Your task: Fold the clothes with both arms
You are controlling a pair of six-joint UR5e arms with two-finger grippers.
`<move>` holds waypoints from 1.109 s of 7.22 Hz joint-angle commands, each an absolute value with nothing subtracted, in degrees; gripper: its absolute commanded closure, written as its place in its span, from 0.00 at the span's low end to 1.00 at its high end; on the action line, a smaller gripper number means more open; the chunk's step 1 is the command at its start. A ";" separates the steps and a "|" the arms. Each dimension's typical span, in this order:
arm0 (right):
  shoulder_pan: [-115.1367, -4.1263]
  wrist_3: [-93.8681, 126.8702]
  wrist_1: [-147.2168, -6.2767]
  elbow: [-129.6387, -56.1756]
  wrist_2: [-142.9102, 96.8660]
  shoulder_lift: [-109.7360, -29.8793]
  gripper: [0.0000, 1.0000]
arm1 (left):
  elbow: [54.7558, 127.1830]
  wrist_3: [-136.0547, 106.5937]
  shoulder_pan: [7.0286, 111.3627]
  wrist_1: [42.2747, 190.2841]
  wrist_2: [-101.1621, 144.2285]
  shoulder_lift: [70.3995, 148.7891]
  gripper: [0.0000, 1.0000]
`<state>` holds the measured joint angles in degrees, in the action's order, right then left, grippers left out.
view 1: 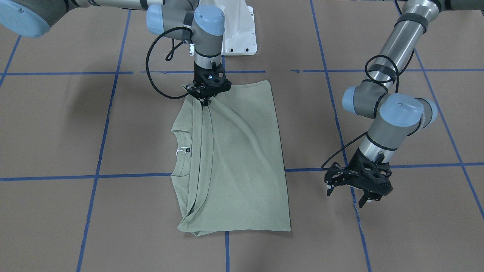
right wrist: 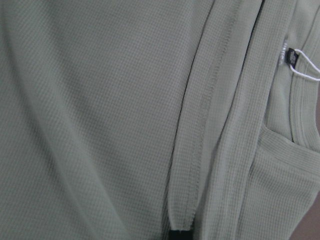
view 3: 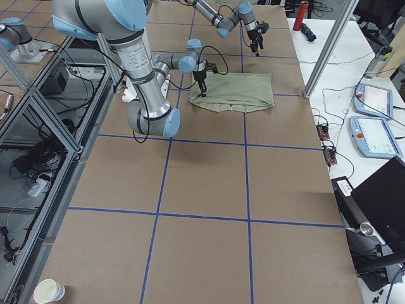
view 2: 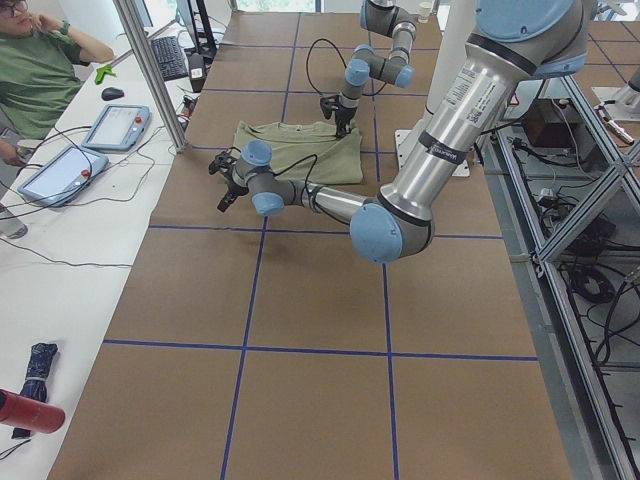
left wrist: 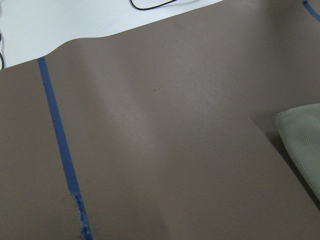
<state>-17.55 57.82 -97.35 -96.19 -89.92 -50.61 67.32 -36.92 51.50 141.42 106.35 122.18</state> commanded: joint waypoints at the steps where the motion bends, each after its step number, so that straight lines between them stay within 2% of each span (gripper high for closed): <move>1: -17.49 58.01 -97.38 -96.41 -89.91 -50.80 1.00 | 67.41 -36.91 51.50 141.42 106.35 122.17 0.00; 3: -18.27 58.18 -98.26 -97.55 -89.91 -51.41 1.00 | 67.41 -36.91 51.50 141.50 106.43 122.25 0.00; 6: -19.16 58.18 -98.44 -108.43 -89.91 -62.20 1.00 | 67.41 -37.00 51.16 141.50 106.44 122.17 0.00; 8: -18.99 60.71 -98.35 -108.72 -89.56 -64.85 1.00 | 67.41 -37.00 51.06 141.50 106.44 122.17 0.00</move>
